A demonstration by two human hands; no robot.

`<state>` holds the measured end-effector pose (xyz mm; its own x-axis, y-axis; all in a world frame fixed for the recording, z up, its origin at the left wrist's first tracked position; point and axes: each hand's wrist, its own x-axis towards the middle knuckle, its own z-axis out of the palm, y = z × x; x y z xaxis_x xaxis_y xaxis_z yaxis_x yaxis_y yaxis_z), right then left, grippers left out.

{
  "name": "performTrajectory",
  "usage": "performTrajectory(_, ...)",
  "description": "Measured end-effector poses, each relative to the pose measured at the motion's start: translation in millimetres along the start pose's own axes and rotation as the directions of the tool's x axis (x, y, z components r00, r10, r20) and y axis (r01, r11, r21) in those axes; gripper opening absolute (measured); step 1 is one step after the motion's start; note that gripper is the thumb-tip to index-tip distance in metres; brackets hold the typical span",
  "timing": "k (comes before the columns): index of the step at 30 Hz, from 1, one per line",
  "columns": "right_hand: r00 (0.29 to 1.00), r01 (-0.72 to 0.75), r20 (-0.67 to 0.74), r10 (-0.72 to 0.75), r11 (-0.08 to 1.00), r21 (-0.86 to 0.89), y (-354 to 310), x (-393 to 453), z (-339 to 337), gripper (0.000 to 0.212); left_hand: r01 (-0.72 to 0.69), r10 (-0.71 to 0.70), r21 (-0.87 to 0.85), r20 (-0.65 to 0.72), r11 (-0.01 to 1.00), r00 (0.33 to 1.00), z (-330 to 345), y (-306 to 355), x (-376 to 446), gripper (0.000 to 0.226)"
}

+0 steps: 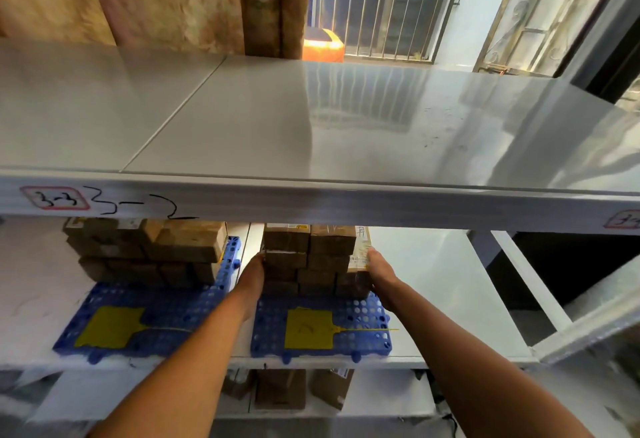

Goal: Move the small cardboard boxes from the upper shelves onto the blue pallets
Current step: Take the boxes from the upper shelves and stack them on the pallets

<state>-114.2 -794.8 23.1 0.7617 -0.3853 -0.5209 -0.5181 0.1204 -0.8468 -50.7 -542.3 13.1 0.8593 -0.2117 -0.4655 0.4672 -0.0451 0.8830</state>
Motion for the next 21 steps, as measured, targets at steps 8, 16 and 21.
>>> performTrajectory(8,1.000,0.016,-0.016,-0.016,1.000,0.014,5,5,3,0.046,-0.016,0.018,0.066,-0.017,0.998,1.000,1,-5,8,0.039)
performTrajectory(16,0.996,0.068,-0.048,-0.069,0.997,-0.029,10,6,-3,0.038,-0.028,0.026,0.086,0.026,0.996,0.999,2,-7,5,0.037)
performTrajectory(21,0.995,0.064,-0.073,-0.068,0.997,-0.045,10,3,-5,0.038,-0.044,0.042,0.059,0.042,0.997,0.998,5,-11,4,0.039)
